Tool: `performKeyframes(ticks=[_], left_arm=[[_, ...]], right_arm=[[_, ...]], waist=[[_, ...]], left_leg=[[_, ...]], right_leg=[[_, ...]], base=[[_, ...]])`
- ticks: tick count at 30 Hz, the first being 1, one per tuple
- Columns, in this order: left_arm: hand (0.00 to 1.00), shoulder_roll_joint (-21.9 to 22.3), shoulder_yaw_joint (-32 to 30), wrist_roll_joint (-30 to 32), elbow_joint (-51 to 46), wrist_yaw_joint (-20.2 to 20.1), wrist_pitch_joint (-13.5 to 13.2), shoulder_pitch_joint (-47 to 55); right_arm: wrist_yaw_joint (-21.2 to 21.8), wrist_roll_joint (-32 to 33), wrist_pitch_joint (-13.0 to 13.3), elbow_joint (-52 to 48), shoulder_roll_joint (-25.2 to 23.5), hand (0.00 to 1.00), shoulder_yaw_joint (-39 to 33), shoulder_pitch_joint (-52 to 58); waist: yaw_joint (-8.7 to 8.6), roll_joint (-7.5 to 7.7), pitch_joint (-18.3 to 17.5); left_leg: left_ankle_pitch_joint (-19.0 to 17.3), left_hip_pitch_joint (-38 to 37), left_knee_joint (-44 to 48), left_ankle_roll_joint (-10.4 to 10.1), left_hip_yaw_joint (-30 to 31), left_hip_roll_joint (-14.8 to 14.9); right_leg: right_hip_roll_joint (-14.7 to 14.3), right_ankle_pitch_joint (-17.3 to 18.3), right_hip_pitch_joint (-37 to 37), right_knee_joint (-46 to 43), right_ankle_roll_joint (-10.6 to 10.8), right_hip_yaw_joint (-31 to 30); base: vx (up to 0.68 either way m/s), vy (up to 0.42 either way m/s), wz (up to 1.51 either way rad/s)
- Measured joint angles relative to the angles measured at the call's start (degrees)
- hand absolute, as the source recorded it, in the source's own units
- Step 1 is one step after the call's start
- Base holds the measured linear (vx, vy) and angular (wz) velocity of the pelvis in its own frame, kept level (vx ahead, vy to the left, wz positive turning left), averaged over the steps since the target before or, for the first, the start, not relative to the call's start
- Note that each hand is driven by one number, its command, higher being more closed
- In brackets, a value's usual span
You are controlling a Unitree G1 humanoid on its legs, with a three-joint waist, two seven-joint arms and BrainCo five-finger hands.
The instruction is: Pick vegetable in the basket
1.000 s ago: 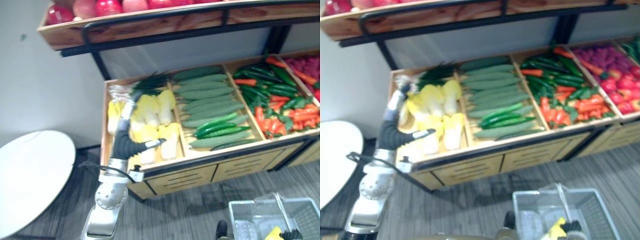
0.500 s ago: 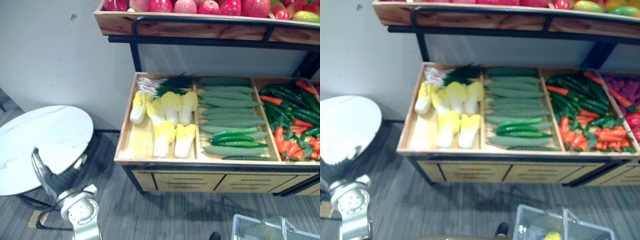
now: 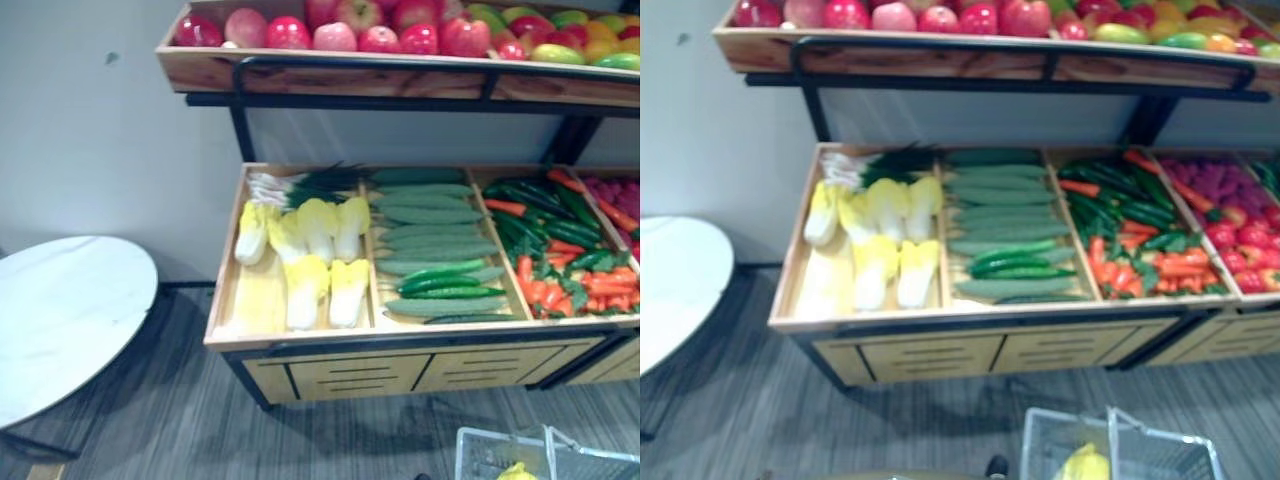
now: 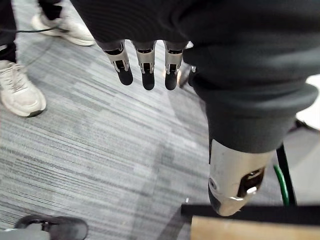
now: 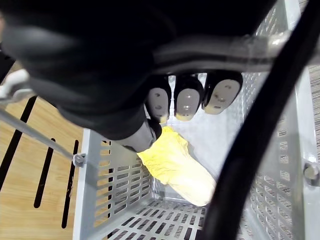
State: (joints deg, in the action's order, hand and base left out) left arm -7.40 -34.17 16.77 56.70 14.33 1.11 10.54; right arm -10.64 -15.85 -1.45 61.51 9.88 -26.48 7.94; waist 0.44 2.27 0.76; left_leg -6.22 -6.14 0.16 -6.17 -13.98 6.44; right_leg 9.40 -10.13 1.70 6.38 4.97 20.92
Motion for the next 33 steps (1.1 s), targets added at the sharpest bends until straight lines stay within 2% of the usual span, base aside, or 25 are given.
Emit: performKeyframes(ticks=[5,7,8,10,11,12,13,14,15,16,17,19,20,22,24,25,26,27,29,30,31,32,33], left_arm=[[0.0,0.82,9.71,3.9,0.39,-3.52,-1.11,-0.18],[0.0,1.4,13.89,4.33,0.29,-3.63,-1.75,-1.61],[0.0,1.72,16.69,4.36,0.23,-3.93,-2.17,-2.34],[0.0,1.76,20.45,4.39,0.23,-4.14,-2.35,-3.65],[0.0,1.67,22.21,4.4,0.25,-4.07,-2.47,-4.28],[0.0,1.54,23.0,4.41,0.25,-4.06,-2.5,-4.54],[0.0,1.33,23.97,4.41,0.28,-3.66,-2.45,-4.81],[0.0,1.19,24.61,4.44,0.28,-3.29,-2.09,-4.89],[0.0,1.13,24.76,4.45,0.29,-3.23,-2.09,-4.53],[0.0,0.93,24.77,4.65,-0.01,-2.96,-2.12,-4.8],[0.0,0.37,24.78,4.74,-1.23,-2.83,-2.13,-4.67],[0.0,0.32,24.7,4.73,-2.22,-2.57,-2.06,-3.02],[0.0,0.19,24.71,4.65,-2.15,-2.29,-2.05,-1.62],[0.0,0.22,24.57,4.38,-1.81,-2.22,-1.52,-0.95],[0.0,0.36,23.4,3.6,-1.8,-2.18,-1.53,-0.25],[0.0,0.27,21.97,3.52,-1.72,-2.12,-1.31,-0.49],[0.0,1.0,21.13,3.51,-1.38,-2.09,-1.22,-0.82],[0.0,2.23,20.0,3.51,-0.69,-1.98,-1.32,-1.5],[0.0,3.09,19.11,3.7,0.31,-1.56,-1.5,-3.5],[0.0,3.23,18.99,3.58,0.65,-1.43,-1.26,-3.85],[0.0,3.42,18.26,3.62,0.62,-1.14,-1.27,-3.79],[0.0,3.41,17.78,3.62,0.69,-0.87,-1.18,-3.72],[0.0,3.44,17.74,3.62,0.7,-0.84,-1.16,-3.77]], right_arm=[[0.03,-0.02,0.37,-0.39,0.47,1.0,0.45,0.05],[0.04,0.02,0.38,-0.6,0.52,1.0,0.51,0.0],[0.04,0.1,0.39,-1.13,0.53,1.0,0.45,0.15],[0.06,0.15,0.46,-2.5,0.23,1.0,0.35,0.75],[0.05,0.16,0.73,-3.21,-0.04,1.0,0.62,0.4],[0.01,0.17,0.78,-3.67,-0.29,1.0,1.05,0.26],[-0.21,0.23,0.84,-5.19,-0.95,1.0,2.11,0.26],[-0.23,0.24,0.99,-6.62,-1.47,1.0,2.82,0.23],[-0.19,0.18,1.2,-7.04,-1.59,1.0,3.54,-0.17],[-0.16,0.19,1.22,-7.48,-1.79,1.0,4.44,-1.88],[-0.01,0.45,1.18,-6.94,-1.99,1.0,4.39,-1.97],[-0.04,1.07,0.85,-5.09,-1.88,1.0,4.46,-1.69],[0.02,0.94,0.6,-3.73,-1.82,1.0,4.99,-2.82],[0.06,0.56,0.44,-1.69,-1.79,1.0,5.15,-3.9],[0.02,0.56,0.4,-0.59,-1.79,1.0,5.74,-5.07],[0.03,0.55,0.41,-0.09,-1.74,1.0,6.4,-5.61],[-0.03,0.56,0.43,-0.12,-1.39,1.0,6.75,-5.66],[-0.12,0.57,0.54,-0.23,-0.94,1.0,7.1,-6.39],[-0.39,0.62,0.36,-0.05,-0.36,1.0,7.13,-7.15],[-0.28,0.6,0.36,-0.08,-0.02,1.0,7.47,-6.19],[-0.39,0.6,0.11,-0.07,-0.1,1.0,8.09,-5.12],[-0.32,0.6,0.1,-0.16,-0.5,1.0,9.48,-3.96],[-0.35,0.58,0.11,-0.19,-0.83,1.0,9.95,-3.71]], waist=[[-0.62,-1.35,0.84],[-1.38,-1.95,3.17],[-1.9,-2.33,4.37],[-1.9,-2.01,5.09],[-1.8,-1.29,5.68],[-1.82,-1.0,5.82],[-1.97,-0.32,6.17],[-1.94,-0.32,6.25],[-1.68,-1.54,6.24],[-2.09,-2.06,7.95],[-2.1,-1.9,9.22],[-1.81,-1.15,9.07],[-1.6,-0.8,8.85],[-1.54,-0.45,8.63],[-1.41,0.01,8.21],[-1.63,0.39,8.15],[-1.66,-0.41,7.81],[-0.71,-1.64,7.01],[-1.28,-1.94,8.22],[-2.16,-2.21,8.47],[-2.01,-3.3,8.05],[-2.08,-3.38,8.04],[-2.08,-3.11,8.21]], left_leg=[[-1.68,-1.91,2.15,-0.02,-3.02,0.81],[-5.34,-0.59,8.67,0.16,-2.64,2.0],[-7.36,0.07,12.33,0.41,-2.61,2.56],[-8.82,0.92,15.0,1.03,-3.92,2.13],[-9.22,1.42,15.59,1.64,-5.72,1.6],[-9.41,1.84,15.78,1.95,-6.37,1.22],[-9.74,2.47,16.25,2.54,-8.61,0.8],[-9.06,3.17,16.08,3.78,-11.51,1.04],[-8.43,3.43,15.4,4.68,-13.9,1.98],[-7.95,3.39,15.35,5.04,-16.67,3.2],[-6.54,2.09,13.45,5.32,-18.85,3.15],[-5.27,-0.1,11.55,5.52,-23.59,3.49],[-5.31,-0.15,12.19,5.53,-27.01,4.25],[-5.07,-0.37,12.97,5.11,-31.78,5.77],[-4.93,0.15,15.59,4.85,-36.26,8.38],[-4.89,0.44,17.59,4.63,-38.7,10.4],[-4.7,0.68,17.81,4.3,-39.69,11.15],[-2.79,0.99,15.95,4.08,-41.93,12.7],[-1.58,0.8,18.14,3.25,-44.35,14.28],[-1.42,0.92,19.98,3.21,-44.33,15.73],[-0.67,0.91,21.65,3.26,-43.89,17.94],[-0.12,0.85,24.91,3.41,-42.88,20.61],[-0.19,0.99,26.4,2.67,-41.93,21.36]], right_leg=[[-0.67,-0.26,-0.59,-0.53,-0.02,-2.91],[-0.33,2.22,-0.16,-5.64,0.23,-3.04],[0.4,4.55,1.43,-10.85,0.51,-3.63],[1.59,5.9,4.43,-15.72,0.91,-5.74],[2.01,5.52,6.38,-16.87,1.36,-7.88],[2.15,4.98,7.31,-17.0,1.71,-9.17],[2.08,2.72,9.0,-16.39,2.31,-11.59],[0.87,-3.12,10.18,-12.22,4.64,-14.52],[0.13,-7.14,9.55,-8.69,5.99,-15.47],[0.29,-1.62,11.28,-17.06,1.48,-10.85],[3.26,8.82,12.54,-31.95,-3.95,-3.75],[6.8,14.56,9.82,-41.96,-6.2,4.4],[8.78,16.89,8.34,-45.47,-6.14,7.22],[11.39,18.19,6.88,-48.41,-5.81,10.29],[12.23,18.53,6.94,-46.78,-4.84,10.54],[9.47,19.4,7.41,-43.03,-3.7,11.31],[7.06,19.47,7.1,-39.88,-3.77,11.31],[2.6,19.86,6.58,-31.81,-4.02,10.25],[1.59,23.84,6.49,-29.14,-5.59,11.16],[-0.75,22.97,5.74,-27.26,-6.32,10.32],[-3.14,22.07,4.24,-24.49,-7.16,9.94],[-5.73,21.21,2.52,-21.41,-7.99,8.34],[-6.25,21.02,1.86,-20.52,-8.3,7.57]], base=[[0.04,0.016,-0.33],[-0.03,0.044,-0.09],[-0.06,0.076,-0.07],[-0.08,0.104,-0.37],[-0.12,0.095,-0.56],[-0.16,0.096,-0.7],[-0.21,0.147,-0.91],[-0.22,0.153,-1.06],[-0.24,0.139,-1.2],[-0.27,0.132,-1.07],[-0.24,0.125,-0.99],[-0.13,0.074,-1.15],[-0.1,0.009,-1.37],[-0.08,-0.102,-1.44],[-0.04,-0.211,-1.49],[-0.05,-0.242,-1.27],[-0.11,-0.346,-1.68],[-0.11,-0.343,-1.45],[-0.1,-0.369,-1.13],[-0.05,-0.227,-0.57],[-0.02,-0.277,-0.51],[-0.02,-0.257,-0.62],[-0.04,-0.265,-0.84]])
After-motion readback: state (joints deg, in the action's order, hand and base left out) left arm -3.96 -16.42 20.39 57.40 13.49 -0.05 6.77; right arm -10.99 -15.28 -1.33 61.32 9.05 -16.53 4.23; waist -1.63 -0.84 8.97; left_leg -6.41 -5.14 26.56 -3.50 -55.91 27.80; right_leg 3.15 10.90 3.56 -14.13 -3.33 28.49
